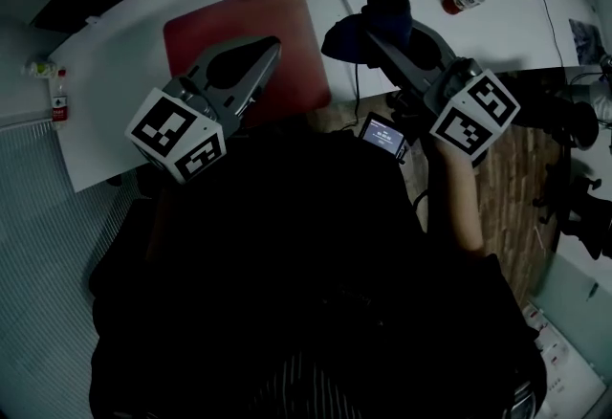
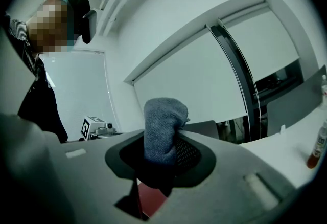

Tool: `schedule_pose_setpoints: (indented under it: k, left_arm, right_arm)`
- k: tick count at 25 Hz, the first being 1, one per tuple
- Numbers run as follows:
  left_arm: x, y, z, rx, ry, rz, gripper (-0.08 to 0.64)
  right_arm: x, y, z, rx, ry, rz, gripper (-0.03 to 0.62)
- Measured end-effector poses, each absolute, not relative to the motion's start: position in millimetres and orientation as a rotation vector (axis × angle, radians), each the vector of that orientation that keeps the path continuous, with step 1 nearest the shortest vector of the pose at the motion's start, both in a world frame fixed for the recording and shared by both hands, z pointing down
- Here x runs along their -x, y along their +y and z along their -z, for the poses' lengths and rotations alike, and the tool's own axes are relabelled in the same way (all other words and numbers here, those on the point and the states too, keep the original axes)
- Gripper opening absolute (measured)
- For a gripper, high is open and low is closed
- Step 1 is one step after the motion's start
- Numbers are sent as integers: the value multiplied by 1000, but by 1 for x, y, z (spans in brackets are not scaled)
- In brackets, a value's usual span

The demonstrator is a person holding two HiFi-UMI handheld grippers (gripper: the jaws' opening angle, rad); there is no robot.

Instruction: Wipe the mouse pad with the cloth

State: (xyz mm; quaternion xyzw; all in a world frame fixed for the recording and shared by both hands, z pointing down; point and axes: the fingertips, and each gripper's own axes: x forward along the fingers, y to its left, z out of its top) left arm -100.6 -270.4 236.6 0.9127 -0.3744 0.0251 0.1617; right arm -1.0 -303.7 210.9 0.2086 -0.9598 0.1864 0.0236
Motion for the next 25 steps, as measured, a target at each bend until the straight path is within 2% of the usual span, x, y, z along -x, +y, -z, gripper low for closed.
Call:
schedule_pose_setpoints:
  k: [7,16,25]
  left_arm:
    - [151,-281,-277,-2510,-1069,-53,0]
    - [162,-317,-310,-2391,-1142,-126,0]
    - [186,-316,-388,-2167,-1170,-197,0]
  right_arm:
    - [55,-318,-230,-580,-2884,-572,114]
    - [68,-365,-250,-463,-2842,-633,114]
    - [91,-394,-276,-331,-2768,-627,114]
